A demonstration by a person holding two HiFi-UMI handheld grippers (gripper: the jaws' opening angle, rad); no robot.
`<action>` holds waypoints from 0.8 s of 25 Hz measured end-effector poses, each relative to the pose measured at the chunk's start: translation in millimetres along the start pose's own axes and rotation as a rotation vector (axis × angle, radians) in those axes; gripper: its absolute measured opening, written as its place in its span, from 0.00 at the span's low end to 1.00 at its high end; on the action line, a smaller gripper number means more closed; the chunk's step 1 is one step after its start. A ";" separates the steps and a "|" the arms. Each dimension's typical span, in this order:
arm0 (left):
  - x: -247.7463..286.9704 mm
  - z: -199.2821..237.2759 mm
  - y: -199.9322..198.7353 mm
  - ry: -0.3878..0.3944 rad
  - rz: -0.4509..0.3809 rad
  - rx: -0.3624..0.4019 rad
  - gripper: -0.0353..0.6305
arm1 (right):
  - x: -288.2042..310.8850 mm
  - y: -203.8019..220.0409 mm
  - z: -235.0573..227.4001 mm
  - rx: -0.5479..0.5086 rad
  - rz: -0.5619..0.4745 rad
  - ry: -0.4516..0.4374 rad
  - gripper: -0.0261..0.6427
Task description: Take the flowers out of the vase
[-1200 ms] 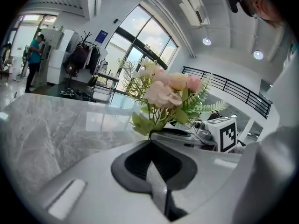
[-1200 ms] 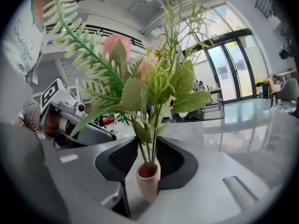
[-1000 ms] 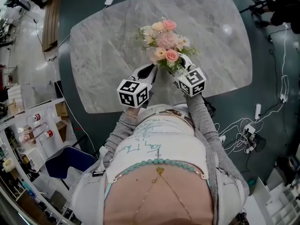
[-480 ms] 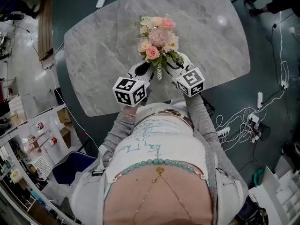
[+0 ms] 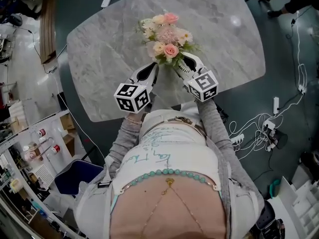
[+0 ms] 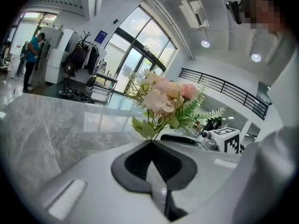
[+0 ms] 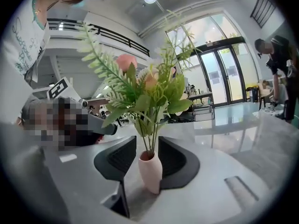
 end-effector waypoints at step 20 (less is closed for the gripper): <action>-13.3 -3.6 2.8 0.053 0.026 0.019 0.05 | 29.3 9.6 6.5 0.015 -0.001 0.113 0.34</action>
Point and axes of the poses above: the fingertips, and each gripper's own axes: x forward along the fingers, z to its left, y out of its underside, the point moved 1 cm from there along -x, backward along the fingers, and after that the axes turned 2 degrees about x, right-handed, at the moved point
